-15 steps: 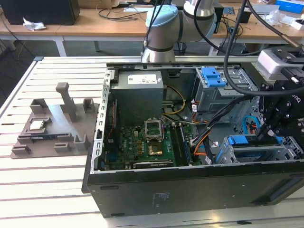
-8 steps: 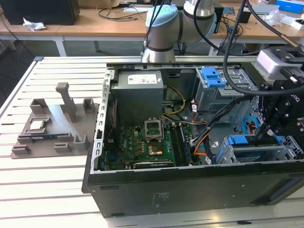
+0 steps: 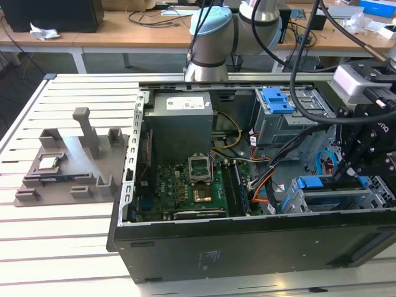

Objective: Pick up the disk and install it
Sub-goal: 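Insert the second disk wire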

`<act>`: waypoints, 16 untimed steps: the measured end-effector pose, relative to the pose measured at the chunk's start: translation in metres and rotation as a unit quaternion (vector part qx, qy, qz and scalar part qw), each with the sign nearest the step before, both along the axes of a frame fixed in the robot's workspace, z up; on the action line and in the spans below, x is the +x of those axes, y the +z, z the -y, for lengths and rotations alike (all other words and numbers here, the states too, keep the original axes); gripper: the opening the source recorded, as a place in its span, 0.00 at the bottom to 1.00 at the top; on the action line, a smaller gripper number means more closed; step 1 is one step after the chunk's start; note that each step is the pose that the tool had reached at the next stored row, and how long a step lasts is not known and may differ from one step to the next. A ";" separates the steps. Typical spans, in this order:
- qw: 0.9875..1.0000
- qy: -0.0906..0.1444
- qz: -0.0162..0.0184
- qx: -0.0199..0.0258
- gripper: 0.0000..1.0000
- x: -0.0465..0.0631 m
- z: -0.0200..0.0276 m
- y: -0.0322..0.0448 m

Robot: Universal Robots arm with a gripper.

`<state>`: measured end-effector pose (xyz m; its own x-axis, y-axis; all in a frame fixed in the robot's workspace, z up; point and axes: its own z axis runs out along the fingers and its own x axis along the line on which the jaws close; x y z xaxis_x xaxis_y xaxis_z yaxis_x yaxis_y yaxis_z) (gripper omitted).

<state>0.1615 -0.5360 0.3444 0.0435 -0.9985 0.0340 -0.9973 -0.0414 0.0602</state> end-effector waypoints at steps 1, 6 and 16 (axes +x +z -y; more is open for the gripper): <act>1.000 0.000 0.000 0.000 0.16 0.000 0.0000 0.0001; 1.000 0.002 0.000 -0.001 0.16 0.000 -0.0012 0.0003; 1.000 0.003 0.000 -0.002 0.16 0.000 -0.0082 0.0002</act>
<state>0.1615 -0.5278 0.3446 0.0501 -0.9980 0.0374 -0.9970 -0.0478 0.0601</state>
